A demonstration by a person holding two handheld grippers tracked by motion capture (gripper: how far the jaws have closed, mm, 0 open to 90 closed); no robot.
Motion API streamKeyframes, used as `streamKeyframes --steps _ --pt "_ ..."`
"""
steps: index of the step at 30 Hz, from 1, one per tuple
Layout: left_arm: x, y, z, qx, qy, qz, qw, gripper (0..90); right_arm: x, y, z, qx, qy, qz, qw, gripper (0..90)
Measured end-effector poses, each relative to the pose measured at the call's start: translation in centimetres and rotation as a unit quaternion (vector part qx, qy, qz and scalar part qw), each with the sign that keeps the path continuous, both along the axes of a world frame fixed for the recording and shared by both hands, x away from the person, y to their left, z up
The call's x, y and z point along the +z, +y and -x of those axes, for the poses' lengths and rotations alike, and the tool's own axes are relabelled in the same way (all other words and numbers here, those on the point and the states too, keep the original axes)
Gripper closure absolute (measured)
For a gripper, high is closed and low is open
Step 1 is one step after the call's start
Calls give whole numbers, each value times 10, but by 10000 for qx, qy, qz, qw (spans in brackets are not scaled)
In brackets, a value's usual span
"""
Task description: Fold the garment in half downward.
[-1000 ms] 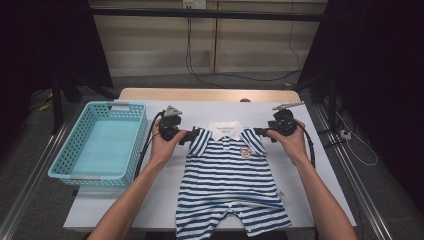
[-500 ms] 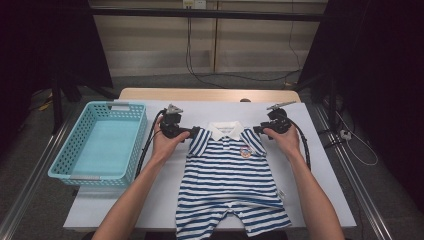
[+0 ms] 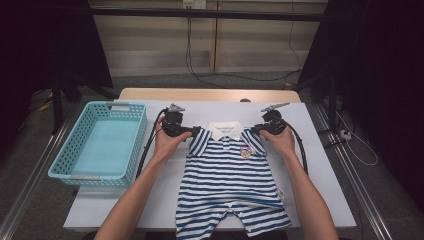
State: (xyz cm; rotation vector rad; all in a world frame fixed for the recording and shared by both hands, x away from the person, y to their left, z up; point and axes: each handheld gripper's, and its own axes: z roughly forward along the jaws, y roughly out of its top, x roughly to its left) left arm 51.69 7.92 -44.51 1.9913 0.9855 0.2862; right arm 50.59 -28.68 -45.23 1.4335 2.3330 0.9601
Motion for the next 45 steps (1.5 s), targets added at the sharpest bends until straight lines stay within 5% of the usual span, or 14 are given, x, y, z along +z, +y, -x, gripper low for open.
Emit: streamKeyframes --steps 6,14,21,27,42,45 --pt "1 2 -2 17 112 15 9999 208 -2 -1 -1 -19 1 -216 9998 861" --pt "-3 0 -7 -128 294 -199 9993 403 -1 0 0 -70 -15 -215 9997 874" --pt "-8 -1 -13 -218 463 -331 9981 662 -1 0 1 -87 -20 -201 9998 866" --pt "-13 -3 -14 -201 509 -358 9979 671 -2 0 1 -88 -28 -237 9997 865" --pt "-15 -6 -17 -417 250 -524 9974 708 -2 0 0 -92 -30 -199 9998 863" --pt "-16 -6 -17 -410 291 -422 9978 712 -2 -1 0 -93 -24 -229 9997 862"
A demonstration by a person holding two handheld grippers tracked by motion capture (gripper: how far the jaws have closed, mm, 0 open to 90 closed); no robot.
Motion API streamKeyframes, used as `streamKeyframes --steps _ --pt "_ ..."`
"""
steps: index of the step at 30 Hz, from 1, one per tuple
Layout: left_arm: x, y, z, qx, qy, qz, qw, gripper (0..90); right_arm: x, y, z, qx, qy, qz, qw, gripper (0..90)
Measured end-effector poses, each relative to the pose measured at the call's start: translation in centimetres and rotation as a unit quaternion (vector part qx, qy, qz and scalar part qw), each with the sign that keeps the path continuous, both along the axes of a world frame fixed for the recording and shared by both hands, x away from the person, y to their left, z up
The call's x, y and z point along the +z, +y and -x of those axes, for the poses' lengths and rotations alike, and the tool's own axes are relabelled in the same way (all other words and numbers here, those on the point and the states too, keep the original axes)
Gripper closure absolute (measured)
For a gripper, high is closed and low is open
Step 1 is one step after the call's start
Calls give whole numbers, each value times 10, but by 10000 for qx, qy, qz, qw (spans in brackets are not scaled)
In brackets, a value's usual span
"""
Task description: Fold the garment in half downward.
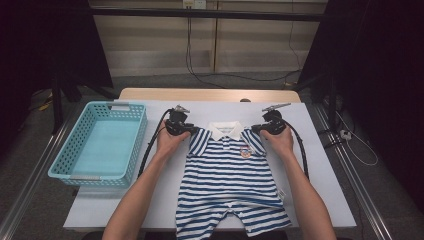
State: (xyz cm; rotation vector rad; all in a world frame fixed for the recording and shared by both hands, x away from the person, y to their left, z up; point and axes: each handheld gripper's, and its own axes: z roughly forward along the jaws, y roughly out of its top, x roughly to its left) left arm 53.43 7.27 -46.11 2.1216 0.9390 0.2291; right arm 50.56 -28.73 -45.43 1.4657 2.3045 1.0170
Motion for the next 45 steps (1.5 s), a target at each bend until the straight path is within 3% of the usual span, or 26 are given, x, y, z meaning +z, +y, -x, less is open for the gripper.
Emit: streamKeyframes --steps 3,6,7,9,11,17,21,22,28,29,31,32,33,38,40,41,43,45 --pt "1 -3 0 7 40 -59 10000 734 0 1 0 -2 -9 14 10000 863" --pt "1 -5 0 -97 203 54 9997 848 0 0 0 -29 13 -19 10000 864" --pt "0 -6 -1 -55 177 100 9998 858 0 0 0 -28 17 -19 10000 865" --pt "1 -3 -1 -34 318 159 9994 876 0 0 0 -38 36 -34 10000 865" --pt "0 -3 -1 -44 249 151 9996 885 0 0 1 -41 35 -40 10000 869" --pt "2 -1 -1 -16 336 140 9993 893 0 -2 1 -79 21 -143 9999 876" --pt "4 0 -2 90 247 212 9994 893 1 -4 0 -77 -110 -234 9996 876" --pt "6 1 -2 76 258 203 9994 893 3 -4 1 -117 -39 -255 9996 876" --pt "10 3 -2 166 132 230 9995 894 10 -6 1 -91 -313 -304 9990 877" --pt "11 4 -2 135 194 251 9994 893 11 -6 2 -111 -308 -340 9989 877" --pt "12 3 -2 217 86 303 9993 893 13 -8 2 -136 -367 -403 9984 877" --pt "14 3 -2 176 165 297 9993 894 14 -9 2 -123 -424 -431 9981 877" --pt "15 3 -2 228 76 323 9992 894 15 -9 2 -140 -455 -432 9979 877" --pt "22 4 -1 291 -2 432 9986 894 19 -13 2 -174 -557 -519 9969 878" --pt "25 5 -1 273 -40 386 9989 894 22 -14 3 -210 -598 -561 9964 878" --pt "26 4 -1 375 -46 530 9979 894 23 -14 3 -206 -632 -557 9962 878" --pt "29 6 -2 297 -94 442 9985 894 26 -14 4 -241 -671 -602 9956 878" --pt "30 5 -2 401 -116 609 9973 894 29 -15 3 -219 -736 -627 9951 879"
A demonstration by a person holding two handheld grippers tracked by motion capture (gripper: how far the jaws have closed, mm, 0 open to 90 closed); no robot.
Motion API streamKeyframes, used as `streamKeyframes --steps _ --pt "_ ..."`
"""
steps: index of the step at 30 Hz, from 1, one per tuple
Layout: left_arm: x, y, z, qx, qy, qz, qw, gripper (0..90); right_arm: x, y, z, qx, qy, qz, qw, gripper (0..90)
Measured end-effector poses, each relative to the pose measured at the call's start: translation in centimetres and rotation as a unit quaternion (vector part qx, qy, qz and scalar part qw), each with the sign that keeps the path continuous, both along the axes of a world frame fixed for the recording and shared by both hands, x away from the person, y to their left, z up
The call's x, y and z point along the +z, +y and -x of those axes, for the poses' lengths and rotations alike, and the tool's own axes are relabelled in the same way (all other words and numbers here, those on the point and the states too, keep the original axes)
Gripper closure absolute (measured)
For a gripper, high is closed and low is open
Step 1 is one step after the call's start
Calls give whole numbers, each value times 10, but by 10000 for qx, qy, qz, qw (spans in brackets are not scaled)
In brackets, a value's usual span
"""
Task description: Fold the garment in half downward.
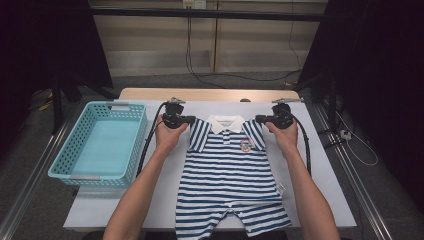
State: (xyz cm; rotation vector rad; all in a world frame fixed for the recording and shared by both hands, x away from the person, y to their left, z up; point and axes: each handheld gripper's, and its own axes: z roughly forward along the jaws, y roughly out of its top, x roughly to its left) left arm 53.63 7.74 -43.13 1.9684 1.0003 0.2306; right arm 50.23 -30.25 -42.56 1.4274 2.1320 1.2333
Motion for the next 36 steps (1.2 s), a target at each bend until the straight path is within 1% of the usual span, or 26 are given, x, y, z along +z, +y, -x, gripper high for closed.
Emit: streamKeyframes --steps 1,2,4,6,7,8,10,12,13,15,17,18,19,20,22,23,24,26,27,28,29,30,31,34,35,36 --pt "1 0 0 -12 -1 -39 10000 894 1 0 0 -38 -25 -7 10000 879" --pt "3 2 -1 -103 -38 -164 9998 893 2 0 0 -28 -36 -27 10000 879" --pt "5 2 -2 -72 -58 -121 9999 894 2 -1 -1 -9 -98 -28 9999 879" --pt "7 1 -3 -84 -92 -147 9998 894 5 -1 -1 -33 -72 -26 10000 879" --pt "9 0 -3 -5 -113 -57 9999 894 7 0 -1 -68 -84 -40 9999 879" --pt "11 0 -3 -23 -121 -89 9999 894 9 0 -2 -60 -113 -38 9999 879" --pt "14 0 -4 -4 -186 -51 9998 894 13 0 -3 -53 -168 -34 9998 879" --pt "15 1 -5 39 -173 33 9998 894 17 1 -3 -77 -190 -59 9998 880" --pt "17 4 -6 -56 -202 -90 9997 894 18 0 -3 -50 -243 -62 9997 879" --pt "16 2 -6 72 -178 166 9997 894 20 -2 -3 -91 -284 -135 9995 880" --pt "17 2 -6 66 -191 105 9997 894 20 -3 -3 -144 -299 -145 9993 880" --pt "18 2 -7 49 -226 135 9996 894 20 -3 -4 -153 -304 -142 9993 880" --pt "19 3 -7 -19 -251 52 9997 894 20 -4 -4 -168 -336 -130 9992 880" --pt "20 2 -7 11 -255 63 9997 894 20 -4 -4 -198 -328 -157 9991 880" --pt "22 -1 -8 127 -269 240 9993 894 21 -4 -4 -219 -369 -174 9989 880" --pt "24 1 -9 51 -310 138 9994 894 22 -4 -4 -262 -384 -162 9988 880" --pt "27 1 -10 31 -323 113 9994 894 22 -4 -4 -252 -416 -163 9987 880" --pt "30 0 -10 76 -356 209 9991 894 24 -4 -4 -290 -404 -163 9986 880" --pt "31 -2 -10 127 -381 301 9987 894 25 -5 -4 -259 -458 -135 9985 880" --pt "33 0 -11 56 -406 147 9990 894 26 -4 -4 -300 -446 -151 9984 880" --pt "34 1 -12 21 -417 107 9991 894 27 -4 -4 -287 -475 -149 9983 880" --pt "34 0 -12 57 -440 149 9989 894 28 -4 -5 -295 -504 -129 9982 880" --pt "33 -2 -12 179 -417 313 9985 894 30 -4 -5 -298 -513 -133 9982 880" --pt "35 -1 -14 202 -457 352 9981 894 35 -2 -6 -298 -556 -118 9979 880" --pt "35 -1 -14 182 -466 312 9983 894 36 -2 -6 -289 -565 -117 9979 880" --pt "37 1 -15 45 -425 134 9990 894 37 -2 -6 -306 -565 -111 9979 881"
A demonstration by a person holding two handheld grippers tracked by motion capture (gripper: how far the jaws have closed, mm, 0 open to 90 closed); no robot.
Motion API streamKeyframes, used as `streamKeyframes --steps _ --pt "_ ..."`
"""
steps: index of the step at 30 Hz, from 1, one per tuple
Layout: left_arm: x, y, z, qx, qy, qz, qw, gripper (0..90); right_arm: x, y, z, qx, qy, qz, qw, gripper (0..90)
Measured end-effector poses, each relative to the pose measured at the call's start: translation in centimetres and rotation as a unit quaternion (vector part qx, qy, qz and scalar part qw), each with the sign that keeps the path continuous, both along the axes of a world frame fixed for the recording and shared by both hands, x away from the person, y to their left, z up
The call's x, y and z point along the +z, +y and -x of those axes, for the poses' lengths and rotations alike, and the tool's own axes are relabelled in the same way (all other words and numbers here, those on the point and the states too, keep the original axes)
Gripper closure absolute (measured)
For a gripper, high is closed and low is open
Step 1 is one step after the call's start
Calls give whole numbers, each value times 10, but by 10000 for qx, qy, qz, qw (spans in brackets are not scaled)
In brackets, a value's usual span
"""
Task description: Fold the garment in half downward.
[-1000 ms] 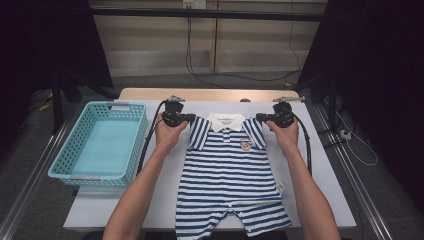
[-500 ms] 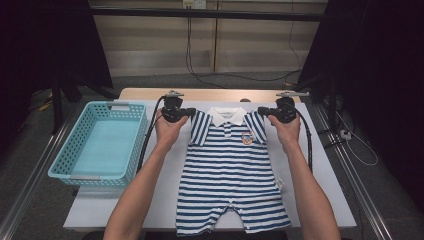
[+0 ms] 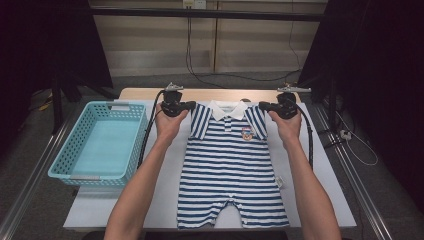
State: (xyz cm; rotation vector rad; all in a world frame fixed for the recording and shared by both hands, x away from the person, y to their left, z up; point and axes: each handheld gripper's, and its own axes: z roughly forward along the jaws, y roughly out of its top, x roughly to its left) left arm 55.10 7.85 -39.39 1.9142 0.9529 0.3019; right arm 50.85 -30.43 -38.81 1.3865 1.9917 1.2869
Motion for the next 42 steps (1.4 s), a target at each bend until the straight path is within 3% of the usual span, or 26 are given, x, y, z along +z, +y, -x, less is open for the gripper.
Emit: streamKeyframes --steps 1,6,7,10,11,16,17,18,24,25,26,27,30,42 --pt "0 -2 0 119 -69 183 9997 894 1 0 0 -13 -30 11 10000 880" --pt "8 -1 -3 77 -151 97 9998 894 3 1 -3 -56 -40 -8 10000 881" --pt "9 -3 -2 154 -131 209 9996 894 4 1 -4 -46 -40 8 10000 881" --pt "11 -1 -4 118 -185 149 9996 894 5 2 -5 -71 -72 13 9999 880" --pt "11 -3 -4 154 -171 265 9994 894 6 2 -5 -73 -62 -6 10000 881" --pt "14 -2 -7 156 -162 274 9994 894 10 2 -7 -63 -129 4 9999 881" --pt "15 -1 -7 99 -179 172 9996 894 12 3 -6 -72 -133 -5 9999 881" --pt "15 -2 -7 156 -174 271 9994 894 13 3 -6 -65 -131 -7 9999 881" --pt "24 -2 -7 161 -274 310 9990 894 17 1 -6 -101 -157 -34 9998 881" --pt "24 -2 -7 161 -266 296 9991 894 17 0 -6 -91 -159 -31 9998 881" --pt "26 0 -7 58 -279 116 9995 894 18 0 -6 -113 -157 -48 9998 881" --pt "26 -3 -7 154 -293 297 9990 893 18 0 -6 -108 -144 -68 9998 881" --pt "28 -3 -8 158 -303 329 9989 894 21 1 -7 -102 -206 -47 9997 882" --pt "43 2 -15 177 -407 281 9986 894 32 5 -11 -145 -271 -17 9995 881"
